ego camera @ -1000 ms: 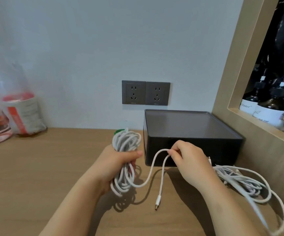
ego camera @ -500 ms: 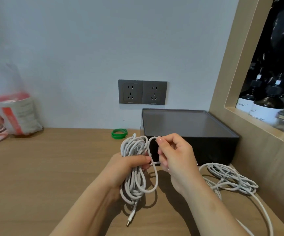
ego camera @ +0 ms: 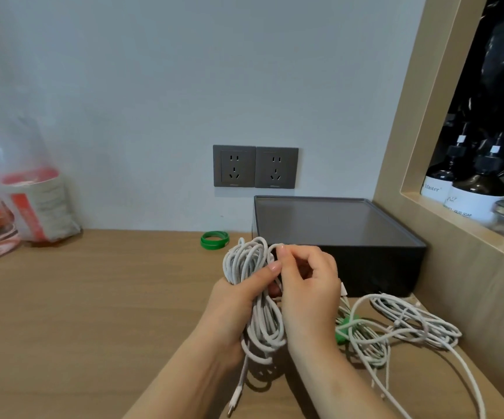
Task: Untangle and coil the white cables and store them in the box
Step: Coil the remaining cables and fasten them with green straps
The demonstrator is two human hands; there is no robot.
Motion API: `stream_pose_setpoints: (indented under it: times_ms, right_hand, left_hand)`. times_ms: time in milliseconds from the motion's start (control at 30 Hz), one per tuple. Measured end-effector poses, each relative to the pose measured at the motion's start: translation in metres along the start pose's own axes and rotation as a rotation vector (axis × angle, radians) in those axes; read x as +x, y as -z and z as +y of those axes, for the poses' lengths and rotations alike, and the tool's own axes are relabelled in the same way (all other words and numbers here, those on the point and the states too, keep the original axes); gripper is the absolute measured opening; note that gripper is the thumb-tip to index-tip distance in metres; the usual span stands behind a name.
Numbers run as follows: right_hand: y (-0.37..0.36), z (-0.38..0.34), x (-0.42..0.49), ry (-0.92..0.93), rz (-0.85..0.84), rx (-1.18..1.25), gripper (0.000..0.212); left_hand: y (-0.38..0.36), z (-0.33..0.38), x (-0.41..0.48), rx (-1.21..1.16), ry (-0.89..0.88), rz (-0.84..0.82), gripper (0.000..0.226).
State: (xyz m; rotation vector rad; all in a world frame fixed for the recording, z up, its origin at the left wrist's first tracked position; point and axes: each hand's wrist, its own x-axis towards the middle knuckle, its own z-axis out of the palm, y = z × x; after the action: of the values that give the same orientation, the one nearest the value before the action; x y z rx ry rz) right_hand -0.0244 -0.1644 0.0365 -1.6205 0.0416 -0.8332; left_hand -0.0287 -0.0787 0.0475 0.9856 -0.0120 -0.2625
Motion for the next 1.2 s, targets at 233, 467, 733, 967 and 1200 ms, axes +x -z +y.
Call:
stream_pose_setpoints:
  times_ms: [233, 467, 733, 967, 1200]
  right_hand:
    - [-0.005, -0.001, -0.001, -0.190, 0.024, 0.253, 0.013]
    - [0.001, -0.004, 0.006, 0.067, -0.020, -0.052, 0.020]
    - [0.009, 0.000, 0.014, 0.142, -0.176, -0.186, 0.021]
    - [0.023, 0.002, 0.029, 0.281, -0.335, -0.292, 0.010]
    - [0.048, 0.000, 0.044, 0.086, -0.587, -0.504, 0.008]
  left_hand:
    - [0.002, 0.005, -0.004, 0.081, 0.007, -0.096, 0.036]
    - [0.002, 0.003, -0.006, 0.294, -0.190, -0.066, 0.016]
    - [0.005, 0.007, -0.004, 0.290, -0.078, -0.175, 0.008]
    - [0.011, 0.004, 0.005, 0.436, -0.157, -0.024, 0.021]
    - [0.023, 0.013, 0.013, 0.324, -0.197, 0.212, 0.017]
